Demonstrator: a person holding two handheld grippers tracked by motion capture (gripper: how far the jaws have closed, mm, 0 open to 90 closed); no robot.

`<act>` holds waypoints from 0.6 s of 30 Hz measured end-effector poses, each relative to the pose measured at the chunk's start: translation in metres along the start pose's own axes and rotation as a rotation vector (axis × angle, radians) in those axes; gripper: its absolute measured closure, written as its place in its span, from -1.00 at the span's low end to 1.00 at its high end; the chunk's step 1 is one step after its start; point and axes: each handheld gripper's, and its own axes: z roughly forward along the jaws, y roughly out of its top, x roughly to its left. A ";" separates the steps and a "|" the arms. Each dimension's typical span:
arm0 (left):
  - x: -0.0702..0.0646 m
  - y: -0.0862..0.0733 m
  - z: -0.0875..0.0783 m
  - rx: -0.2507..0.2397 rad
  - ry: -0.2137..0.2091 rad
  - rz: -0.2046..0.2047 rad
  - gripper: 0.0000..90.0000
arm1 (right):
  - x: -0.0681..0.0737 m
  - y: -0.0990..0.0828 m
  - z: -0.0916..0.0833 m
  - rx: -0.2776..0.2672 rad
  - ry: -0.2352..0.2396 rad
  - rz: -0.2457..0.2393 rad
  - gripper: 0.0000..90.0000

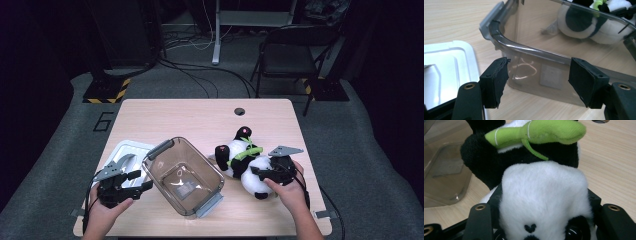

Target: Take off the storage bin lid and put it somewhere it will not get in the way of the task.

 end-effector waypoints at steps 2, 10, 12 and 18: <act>-0.002 -0.001 0.002 0.001 -0.006 -0.011 -0.31 | 0.000 0.000 0.000 0.002 -0.005 0.004 -0.13; -0.018 -0.005 0.018 0.061 -0.056 0.048 -0.30 | -0.005 -0.002 -0.003 -0.009 -0.025 0.025 -0.14; -0.023 -0.006 0.025 0.087 -0.071 0.071 -0.28 | -0.005 -0.003 -0.003 -0.008 -0.031 0.031 -0.14; -0.031 -0.004 0.036 0.108 -0.102 0.104 -0.26 | -0.006 -0.005 -0.004 -0.003 -0.057 0.024 -0.14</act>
